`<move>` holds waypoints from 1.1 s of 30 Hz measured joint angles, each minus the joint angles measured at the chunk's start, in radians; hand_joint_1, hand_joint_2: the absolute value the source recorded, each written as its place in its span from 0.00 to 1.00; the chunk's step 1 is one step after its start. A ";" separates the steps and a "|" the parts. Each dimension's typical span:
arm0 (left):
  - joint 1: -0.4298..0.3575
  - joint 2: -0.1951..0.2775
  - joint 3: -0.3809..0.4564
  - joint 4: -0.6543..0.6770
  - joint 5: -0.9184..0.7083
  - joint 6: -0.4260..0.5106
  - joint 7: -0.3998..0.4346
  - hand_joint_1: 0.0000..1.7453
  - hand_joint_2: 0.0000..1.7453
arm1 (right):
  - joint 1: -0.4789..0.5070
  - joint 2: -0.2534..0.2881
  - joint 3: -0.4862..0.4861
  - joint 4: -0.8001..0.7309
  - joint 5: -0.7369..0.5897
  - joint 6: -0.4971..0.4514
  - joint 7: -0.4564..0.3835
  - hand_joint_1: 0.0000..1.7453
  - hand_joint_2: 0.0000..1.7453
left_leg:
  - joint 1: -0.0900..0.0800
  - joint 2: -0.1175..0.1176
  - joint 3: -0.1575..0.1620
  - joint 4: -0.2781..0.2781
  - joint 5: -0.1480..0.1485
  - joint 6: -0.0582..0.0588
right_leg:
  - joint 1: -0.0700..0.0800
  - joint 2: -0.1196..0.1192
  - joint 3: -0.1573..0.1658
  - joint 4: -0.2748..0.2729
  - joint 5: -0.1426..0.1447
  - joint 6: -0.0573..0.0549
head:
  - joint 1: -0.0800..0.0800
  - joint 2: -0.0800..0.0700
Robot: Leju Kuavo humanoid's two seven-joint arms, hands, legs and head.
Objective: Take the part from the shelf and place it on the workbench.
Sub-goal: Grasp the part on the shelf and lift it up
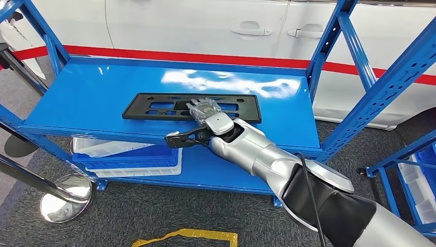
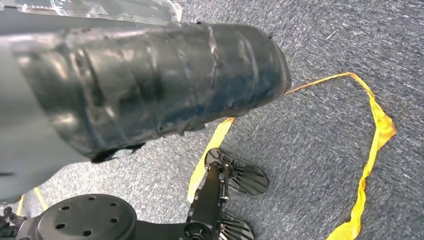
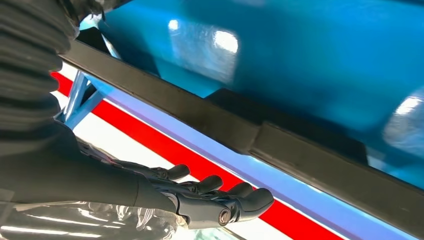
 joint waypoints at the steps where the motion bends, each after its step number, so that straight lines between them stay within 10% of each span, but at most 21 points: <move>1: 0.000 0.000 0.000 0.000 0.000 0.000 0.001 0.00 0.00 | 0.000 -0.002 0.000 0.000 0.001 0.000 0.001 0.00 1.00 | 0.000 0.000 0.000 0.000 0.000 0.000 | 0.000 0.000 0.000 0.000 0.000 0.000 | 0.000 0.000; 33: 0.005 -0.012 0.000 0.001 0.024 -0.006 -0.017 0.00 0.00 | -0.029 -0.137 0.000 0.004 0.042 0.005 0.021 0.00 1.00 | 0.000 0.000 0.000 0.000 0.000 0.000 | -0.001 0.000 0.000 -0.001 0.000 0.000 | 0.000 0.000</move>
